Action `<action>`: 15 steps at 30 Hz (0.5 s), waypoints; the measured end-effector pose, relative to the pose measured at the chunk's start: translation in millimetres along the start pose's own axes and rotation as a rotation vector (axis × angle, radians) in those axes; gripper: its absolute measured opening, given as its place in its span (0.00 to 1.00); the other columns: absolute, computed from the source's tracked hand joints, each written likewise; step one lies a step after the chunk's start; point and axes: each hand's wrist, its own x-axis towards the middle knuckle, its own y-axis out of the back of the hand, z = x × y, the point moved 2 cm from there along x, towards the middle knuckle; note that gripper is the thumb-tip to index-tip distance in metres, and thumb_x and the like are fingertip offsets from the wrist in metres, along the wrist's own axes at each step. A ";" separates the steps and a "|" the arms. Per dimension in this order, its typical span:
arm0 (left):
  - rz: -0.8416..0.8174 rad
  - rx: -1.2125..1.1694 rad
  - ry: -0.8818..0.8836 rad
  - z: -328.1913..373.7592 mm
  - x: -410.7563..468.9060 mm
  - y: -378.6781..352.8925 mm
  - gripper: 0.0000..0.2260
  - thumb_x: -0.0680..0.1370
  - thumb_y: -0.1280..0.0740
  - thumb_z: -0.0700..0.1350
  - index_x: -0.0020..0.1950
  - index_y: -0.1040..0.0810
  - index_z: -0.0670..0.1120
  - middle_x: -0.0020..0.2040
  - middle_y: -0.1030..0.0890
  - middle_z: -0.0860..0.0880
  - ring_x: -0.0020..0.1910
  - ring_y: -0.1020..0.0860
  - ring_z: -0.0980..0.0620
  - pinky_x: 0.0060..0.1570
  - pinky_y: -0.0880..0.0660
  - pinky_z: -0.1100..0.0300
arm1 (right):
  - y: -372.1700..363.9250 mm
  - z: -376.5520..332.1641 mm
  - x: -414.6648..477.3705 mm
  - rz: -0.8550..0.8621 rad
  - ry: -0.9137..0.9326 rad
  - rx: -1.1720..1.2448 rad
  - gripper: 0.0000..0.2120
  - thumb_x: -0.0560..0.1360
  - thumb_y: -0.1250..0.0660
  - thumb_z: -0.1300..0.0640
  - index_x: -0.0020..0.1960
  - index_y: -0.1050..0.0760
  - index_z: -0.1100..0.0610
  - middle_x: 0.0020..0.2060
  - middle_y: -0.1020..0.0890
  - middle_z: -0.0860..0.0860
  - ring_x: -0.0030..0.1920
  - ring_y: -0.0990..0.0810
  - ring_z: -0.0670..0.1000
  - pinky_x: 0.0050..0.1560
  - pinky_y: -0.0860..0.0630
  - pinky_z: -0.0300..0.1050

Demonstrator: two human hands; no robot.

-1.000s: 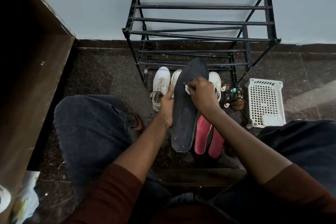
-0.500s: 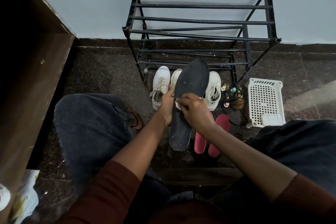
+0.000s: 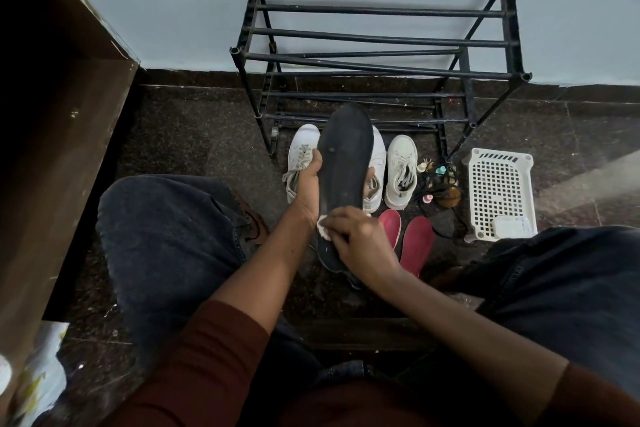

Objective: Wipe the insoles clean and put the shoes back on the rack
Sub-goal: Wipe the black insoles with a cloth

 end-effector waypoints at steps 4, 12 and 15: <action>-0.037 -0.004 0.008 4.9 -3.6 -1.9 0.39 0.78 0.51 0.67 0.72 0.36 0.34 0.62 0.27 0.34 0.52 0.24 0.41 0.47 0.22 0.53 | -8.3 -4.3 -3.4 -0.098 0.057 0.002 0.07 0.68 0.31 0.71 0.44 0.18 0.66 0.42 0.18 0.59 0.41 0.19 0.59 0.39 0.20 0.52; -0.037 0.006 -0.077 29.8 -1.4 -1.2 0.34 0.80 0.51 0.64 0.69 0.31 0.37 0.63 0.25 0.36 0.58 0.23 0.38 0.59 0.26 0.45 | -0.3 5.4 36.3 0.063 0.015 -0.058 0.07 0.67 0.33 0.72 0.43 0.19 0.67 0.40 0.17 0.60 0.41 0.19 0.59 0.45 0.26 0.45; -0.005 0.109 -0.043 17.4 -5.0 1.5 0.31 0.80 0.50 0.63 0.54 0.17 0.42 0.50 0.17 0.42 0.50 0.18 0.45 0.54 0.22 0.53 | 15.0 31.1 67.2 0.157 -0.157 -0.158 0.06 0.69 0.33 0.70 0.44 0.19 0.67 0.41 0.18 0.62 0.43 0.20 0.60 0.46 0.31 0.44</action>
